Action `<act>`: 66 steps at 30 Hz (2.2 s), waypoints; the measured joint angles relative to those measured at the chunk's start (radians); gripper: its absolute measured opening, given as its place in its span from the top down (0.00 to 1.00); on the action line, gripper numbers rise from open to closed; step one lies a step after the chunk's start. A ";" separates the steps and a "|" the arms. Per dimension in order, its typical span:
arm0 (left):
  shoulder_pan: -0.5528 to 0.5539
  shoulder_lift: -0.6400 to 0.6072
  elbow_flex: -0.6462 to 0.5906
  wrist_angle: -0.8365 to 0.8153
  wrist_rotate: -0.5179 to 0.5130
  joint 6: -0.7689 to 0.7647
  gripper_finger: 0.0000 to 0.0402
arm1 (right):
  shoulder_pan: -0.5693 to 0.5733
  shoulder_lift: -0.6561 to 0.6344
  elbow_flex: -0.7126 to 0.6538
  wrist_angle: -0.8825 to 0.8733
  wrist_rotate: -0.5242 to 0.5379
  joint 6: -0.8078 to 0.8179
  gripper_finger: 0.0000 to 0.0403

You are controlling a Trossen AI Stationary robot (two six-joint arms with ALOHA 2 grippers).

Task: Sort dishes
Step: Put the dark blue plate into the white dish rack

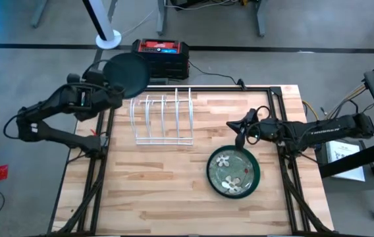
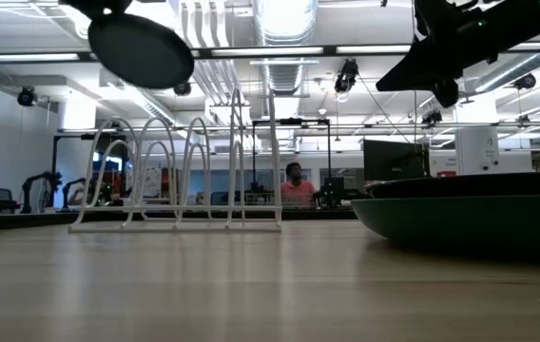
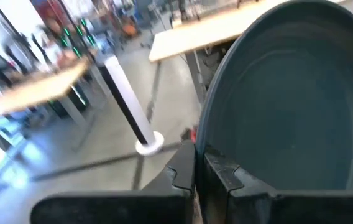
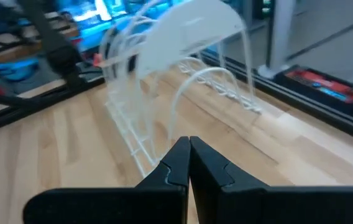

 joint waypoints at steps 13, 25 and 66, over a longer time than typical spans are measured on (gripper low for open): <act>0.154 0.284 0.422 -0.095 0.263 0.263 1.00 | -0.344 0.206 0.301 -0.175 -0.499 -0.140 1.00; 0.436 0.247 0.465 -0.097 0.651 0.456 1.00 | -0.419 0.572 0.700 -0.490 -0.616 -0.378 1.00; 0.430 0.268 0.273 -0.096 0.570 0.444 1.00 | -0.417 0.533 0.682 -0.555 -0.606 -0.381 1.00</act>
